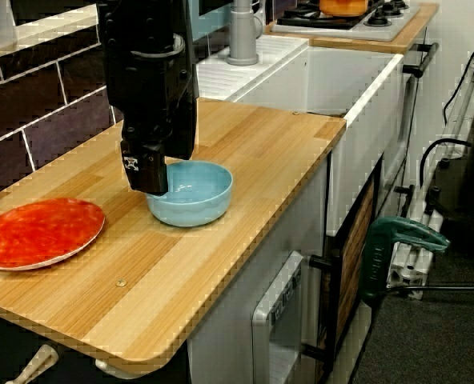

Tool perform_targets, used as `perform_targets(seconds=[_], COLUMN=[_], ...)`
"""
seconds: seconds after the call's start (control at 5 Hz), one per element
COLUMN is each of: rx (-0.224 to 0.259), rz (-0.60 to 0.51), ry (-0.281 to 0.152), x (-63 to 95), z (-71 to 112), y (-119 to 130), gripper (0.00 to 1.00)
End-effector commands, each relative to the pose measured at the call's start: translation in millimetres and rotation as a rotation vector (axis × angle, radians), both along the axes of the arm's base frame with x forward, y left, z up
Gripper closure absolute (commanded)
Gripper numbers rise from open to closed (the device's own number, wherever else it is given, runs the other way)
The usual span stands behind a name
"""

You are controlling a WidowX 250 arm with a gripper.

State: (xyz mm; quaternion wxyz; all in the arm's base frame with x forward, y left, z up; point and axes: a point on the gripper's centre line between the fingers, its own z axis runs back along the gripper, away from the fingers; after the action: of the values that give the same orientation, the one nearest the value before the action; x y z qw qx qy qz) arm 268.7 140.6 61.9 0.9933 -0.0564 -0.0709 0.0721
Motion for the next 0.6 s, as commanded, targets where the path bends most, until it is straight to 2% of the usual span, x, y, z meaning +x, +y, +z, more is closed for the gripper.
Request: perform_targets(seconds=[0.0,0.2,0.4], rx=[0.0,-0.029,-0.034], rz=[0.0,0.018,0.027], ry=[0.0,-0.019,-0.036], x=[0.0,-12.1,-21.8], z=[0.0,18.4,19.4], y=[0,20,34], gripper=[0.0,0.0,0.0])
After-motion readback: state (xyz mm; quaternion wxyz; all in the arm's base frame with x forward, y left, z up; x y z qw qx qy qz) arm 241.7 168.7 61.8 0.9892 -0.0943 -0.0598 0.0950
